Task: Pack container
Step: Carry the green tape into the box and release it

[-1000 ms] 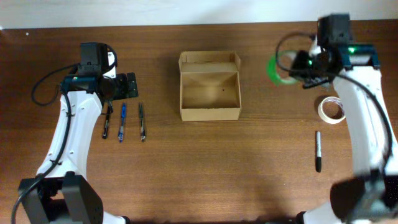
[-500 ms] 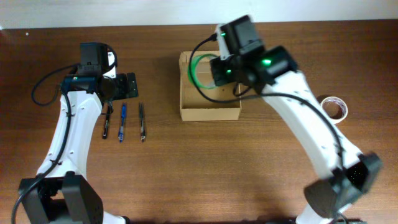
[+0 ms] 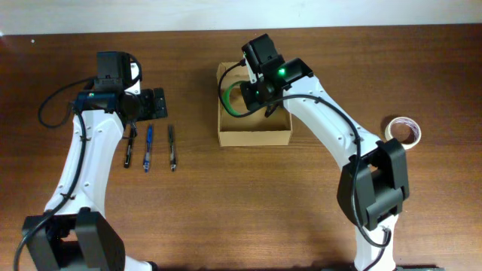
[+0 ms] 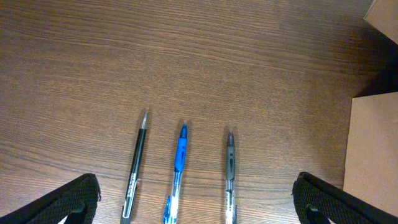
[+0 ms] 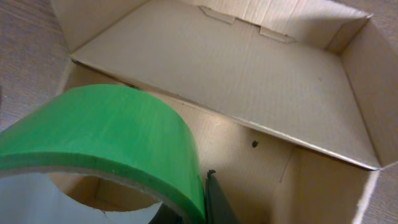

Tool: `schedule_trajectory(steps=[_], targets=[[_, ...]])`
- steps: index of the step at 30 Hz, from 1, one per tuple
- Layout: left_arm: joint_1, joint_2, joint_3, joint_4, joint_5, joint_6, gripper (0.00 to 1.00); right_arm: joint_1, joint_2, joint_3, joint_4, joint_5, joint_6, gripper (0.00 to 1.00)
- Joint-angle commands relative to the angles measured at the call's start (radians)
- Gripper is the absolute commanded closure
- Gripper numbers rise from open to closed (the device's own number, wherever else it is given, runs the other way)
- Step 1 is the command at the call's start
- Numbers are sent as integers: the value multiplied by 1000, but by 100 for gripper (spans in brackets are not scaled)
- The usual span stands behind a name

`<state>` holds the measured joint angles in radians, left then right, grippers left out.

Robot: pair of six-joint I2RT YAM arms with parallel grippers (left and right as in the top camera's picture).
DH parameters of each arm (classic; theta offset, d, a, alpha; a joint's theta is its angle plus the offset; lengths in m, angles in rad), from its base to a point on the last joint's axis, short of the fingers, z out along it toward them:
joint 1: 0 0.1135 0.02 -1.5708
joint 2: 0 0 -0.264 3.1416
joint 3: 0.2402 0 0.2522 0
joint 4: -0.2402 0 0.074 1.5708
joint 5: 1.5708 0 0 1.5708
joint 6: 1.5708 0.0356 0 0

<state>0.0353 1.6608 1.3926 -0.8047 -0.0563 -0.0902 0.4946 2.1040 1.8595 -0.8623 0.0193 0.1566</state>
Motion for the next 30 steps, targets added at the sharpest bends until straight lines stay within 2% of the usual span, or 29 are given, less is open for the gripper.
schedule_trajectory(steps=[1, 16, 17, 18, 19, 20, 26, 30], targets=[[2, 7, 16, 0, 7, 16, 1, 4, 29, 2, -2, 11, -2, 96], [2, 7, 16, 0, 7, 17, 1, 8, 147, -4, 22, 18, 1, 96], [2, 7, 16, 0, 7, 17, 1, 8, 147, -4, 21, 15, 1, 90], [2, 7, 16, 0, 7, 16, 1, 8, 146, -3, 17, 11, 1, 79], [2, 7, 16, 0, 7, 17, 1, 8, 146, 5, -2, 8, 1, 62], [2, 7, 16, 0, 7, 16, 1, 8, 145, 19, -31, 8, 1, 56], [2, 7, 16, 0, 7, 17, 1, 9, 72, 168, -184, 8, 1, 53], [2, 7, 16, 0, 7, 16, 1, 6, -21, 407, -336, 57, 2, 53]])
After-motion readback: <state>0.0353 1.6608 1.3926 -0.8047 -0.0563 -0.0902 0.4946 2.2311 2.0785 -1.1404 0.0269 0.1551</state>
